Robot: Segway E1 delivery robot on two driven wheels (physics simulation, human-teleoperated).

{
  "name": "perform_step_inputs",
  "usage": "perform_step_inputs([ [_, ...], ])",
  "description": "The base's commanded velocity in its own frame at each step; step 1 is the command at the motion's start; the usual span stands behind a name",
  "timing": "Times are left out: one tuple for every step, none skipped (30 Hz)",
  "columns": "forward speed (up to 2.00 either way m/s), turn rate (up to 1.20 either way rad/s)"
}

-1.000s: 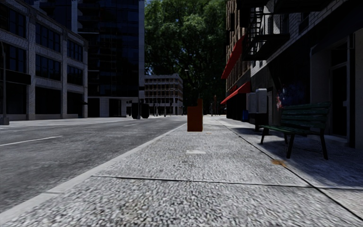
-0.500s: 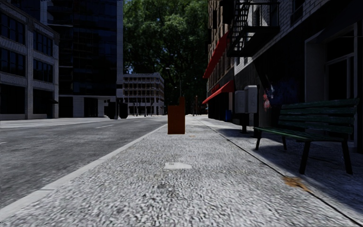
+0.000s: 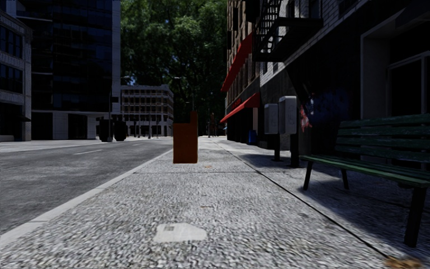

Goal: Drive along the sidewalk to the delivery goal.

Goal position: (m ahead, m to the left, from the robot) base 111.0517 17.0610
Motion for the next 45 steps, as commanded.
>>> perform_step_inputs([
  [2.00,0.00],
  [2.00,0.00],
  [2.00,0.00],
  [2.00,0.00],
  [2.00,0.00],
  [2.00,0.00],
  [2.00,0.00],
  [2.00,0.00],
  [2.00,0.00],
  [2.00,0.00],
  [2.00,0.00],
  [2.00,0.00],
  [2.00,0.00],
  [2.00,0.00],
  [2.00,0.00],
  [2.00,0.00],
  [2.00,0.00],
  [2.00,0.00],
  [2.00,0.00],
  [2.00,0.00],
  [2.00,0.00],
  [2.00,0.00],
  [2.00,0.00],
  [2.00,0.00],
  [2.00,0.00],
  [2.00,0.00],
  [2.00,0.00],
  [2.00,0.00],
  [2.00,0.00],
  [2.00,-0.07],
  [2.00,-0.22],
  [2.00,-0.27],
  [2.00,-0.12],
  [2.00,0.00],
  [2.00,0.00],
  [2.00,0.00],
  [2.00,0.00],
  [2.00,0.00],
  [2.00,0.00],
  [2.00,0.00],
  [2.00,0.00],
  [2.00,0.00],
  [2.00,0.00],
  [2.00,0.00],
  [2.00,0.00],
])
